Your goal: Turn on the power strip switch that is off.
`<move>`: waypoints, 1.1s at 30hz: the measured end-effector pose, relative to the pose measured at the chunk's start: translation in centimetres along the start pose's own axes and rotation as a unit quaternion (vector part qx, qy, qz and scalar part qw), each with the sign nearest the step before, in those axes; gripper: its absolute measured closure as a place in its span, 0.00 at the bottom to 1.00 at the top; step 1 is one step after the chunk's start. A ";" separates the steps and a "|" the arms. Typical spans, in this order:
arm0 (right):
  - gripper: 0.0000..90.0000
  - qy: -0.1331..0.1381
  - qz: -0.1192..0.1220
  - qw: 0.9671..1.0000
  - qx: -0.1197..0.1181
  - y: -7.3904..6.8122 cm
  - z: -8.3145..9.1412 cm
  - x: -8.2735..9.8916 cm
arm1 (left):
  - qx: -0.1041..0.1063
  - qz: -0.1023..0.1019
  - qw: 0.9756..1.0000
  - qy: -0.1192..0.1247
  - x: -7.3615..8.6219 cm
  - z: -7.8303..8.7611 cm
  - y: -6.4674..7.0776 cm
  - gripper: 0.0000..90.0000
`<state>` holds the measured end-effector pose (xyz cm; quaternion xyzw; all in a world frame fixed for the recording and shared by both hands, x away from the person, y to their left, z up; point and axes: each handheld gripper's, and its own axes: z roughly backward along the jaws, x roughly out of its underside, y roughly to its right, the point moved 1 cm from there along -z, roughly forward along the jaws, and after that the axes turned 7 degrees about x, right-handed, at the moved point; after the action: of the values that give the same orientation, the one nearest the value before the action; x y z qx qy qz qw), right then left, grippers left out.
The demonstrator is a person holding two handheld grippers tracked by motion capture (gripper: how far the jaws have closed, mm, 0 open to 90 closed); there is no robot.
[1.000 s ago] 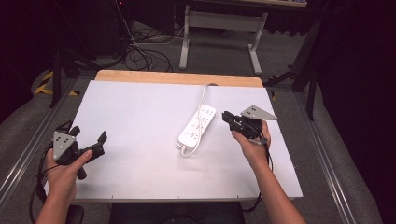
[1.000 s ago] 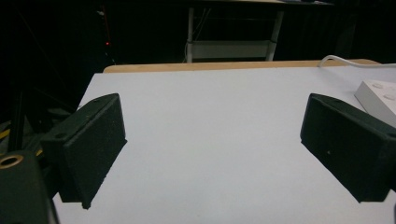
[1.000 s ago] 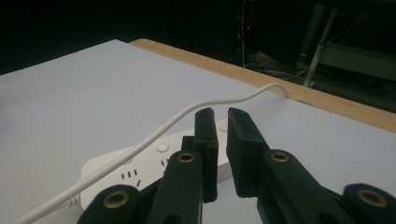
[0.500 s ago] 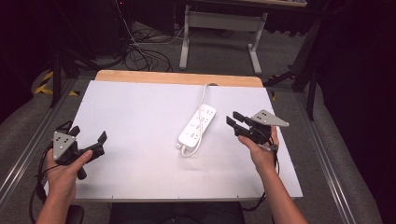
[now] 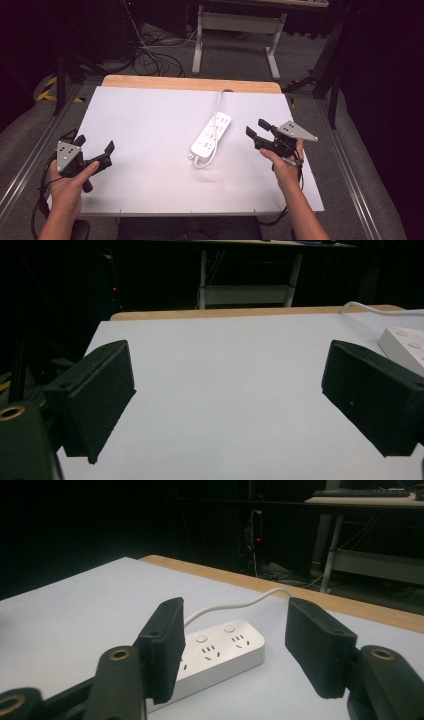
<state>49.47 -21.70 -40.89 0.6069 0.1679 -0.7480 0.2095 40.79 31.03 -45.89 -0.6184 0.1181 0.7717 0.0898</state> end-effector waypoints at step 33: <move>0.02 0.057 -0.012 0.996 0.062 1.9 1.0 2.8 | 0.008 0.006 1.000 0.016 -0.2 0.2 0.1 0.04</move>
<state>49.08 -24.11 -43.42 0.6584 0.1397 -0.7237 0.1525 40.60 31.03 -45.61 -0.6290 0.1290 0.7615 0.0880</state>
